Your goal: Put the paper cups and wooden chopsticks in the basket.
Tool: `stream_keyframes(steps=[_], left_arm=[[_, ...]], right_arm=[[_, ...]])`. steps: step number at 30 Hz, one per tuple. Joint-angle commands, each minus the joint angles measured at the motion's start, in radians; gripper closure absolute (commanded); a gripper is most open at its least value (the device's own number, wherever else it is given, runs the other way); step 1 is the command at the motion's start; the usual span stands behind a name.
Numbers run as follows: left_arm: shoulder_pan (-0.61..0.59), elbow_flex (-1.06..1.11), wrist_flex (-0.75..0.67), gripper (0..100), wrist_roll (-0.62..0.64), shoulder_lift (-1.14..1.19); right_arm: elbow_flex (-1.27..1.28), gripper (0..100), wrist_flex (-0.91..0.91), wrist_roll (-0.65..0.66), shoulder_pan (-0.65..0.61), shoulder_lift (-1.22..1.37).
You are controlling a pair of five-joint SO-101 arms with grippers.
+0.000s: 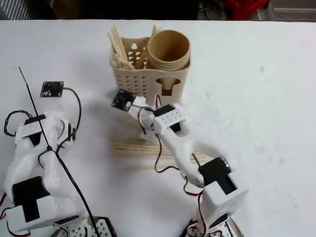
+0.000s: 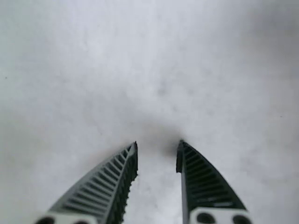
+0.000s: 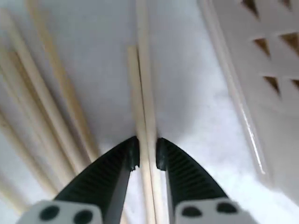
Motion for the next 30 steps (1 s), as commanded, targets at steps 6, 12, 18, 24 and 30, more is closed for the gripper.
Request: stream_keyframes(steps=[6,12,18,24,30], left_arm=[[0.013,-0.005,-0.015,85,-0.011,-0.001],[0.013,-0.005,-0.015,85,-0.009,-0.001],[0.013,-0.003,-0.015,85,-0.009,-0.001],[0.013,-0.003,-0.015,85,-0.009,-0.001],[0.013,-0.003,-0.015,85,-0.011,-0.002]], right_arm=[[0.140,98.2,0.021,-0.058,0.007,-0.317],[0.275,98.2,0.025,-0.060,0.004,-0.627],[0.285,93.5,0.021,-0.051,-0.068,-0.602],[0.063,70.8,0.074,-0.051,-0.079,-0.282],[-0.206,66.5,0.194,-0.052,-0.071,0.048]])
